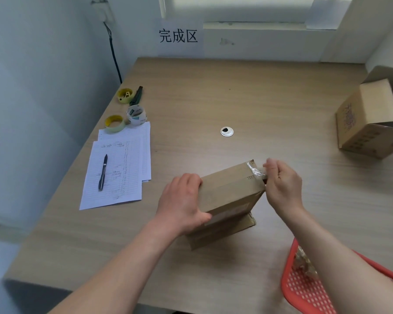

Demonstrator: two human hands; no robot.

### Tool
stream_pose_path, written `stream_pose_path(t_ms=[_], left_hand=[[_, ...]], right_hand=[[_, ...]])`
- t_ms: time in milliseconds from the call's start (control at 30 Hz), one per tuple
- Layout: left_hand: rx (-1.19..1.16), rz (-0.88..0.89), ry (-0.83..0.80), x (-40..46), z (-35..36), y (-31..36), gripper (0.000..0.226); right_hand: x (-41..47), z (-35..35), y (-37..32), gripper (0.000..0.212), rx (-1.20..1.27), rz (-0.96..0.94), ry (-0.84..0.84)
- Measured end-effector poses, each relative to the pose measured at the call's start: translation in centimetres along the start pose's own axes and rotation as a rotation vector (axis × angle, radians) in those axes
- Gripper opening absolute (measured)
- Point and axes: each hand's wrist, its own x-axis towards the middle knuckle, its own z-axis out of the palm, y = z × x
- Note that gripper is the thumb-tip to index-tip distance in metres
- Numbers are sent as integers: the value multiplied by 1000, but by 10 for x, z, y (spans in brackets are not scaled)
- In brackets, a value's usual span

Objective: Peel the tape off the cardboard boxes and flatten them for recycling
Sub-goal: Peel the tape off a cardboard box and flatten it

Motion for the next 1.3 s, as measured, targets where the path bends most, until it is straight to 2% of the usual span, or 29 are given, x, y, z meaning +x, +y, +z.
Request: stream_pose_path(t_ms=[100,167,300,367,533,767,833,900,967,1033,1167,1300], left_hand=[[61,-5,-18,12,2,26,72],[92,-5,-9,17,7,38,73],[84,-32,41,15,16,40,70],[56,-46,43,12,17,37,71],[44,-56,44,12,16,38,70],[65,-59,28,11,16,39,70],[75,-63,30,11,17,40,68],[75,-73,30,13,17,39,67],[69,-75,27,15,17,38,67],[64,-76,23,16,17,37,68],[56,-74,27,16,16,36,68],[53,-73,16,16,16,36,69]], right_hand=[[-7,2,-2,36,-203,-84,-107],[-7,1,5,36,-287,-151,-74],[-4,-2,13,31,-294,-332,-20],[-4,-1,14,32,-296,-351,-5],[-1,-2,11,39,-52,-41,-28],[13,-5,5,27,406,444,-218],[18,-8,2,29,335,395,-256],[17,-13,0,54,164,283,-251],[13,-19,-2,71,122,248,-264],[5,-21,-3,69,54,205,-283],[-12,-21,-2,68,-303,-5,-219],[-13,-13,8,42,-405,-163,-160]])
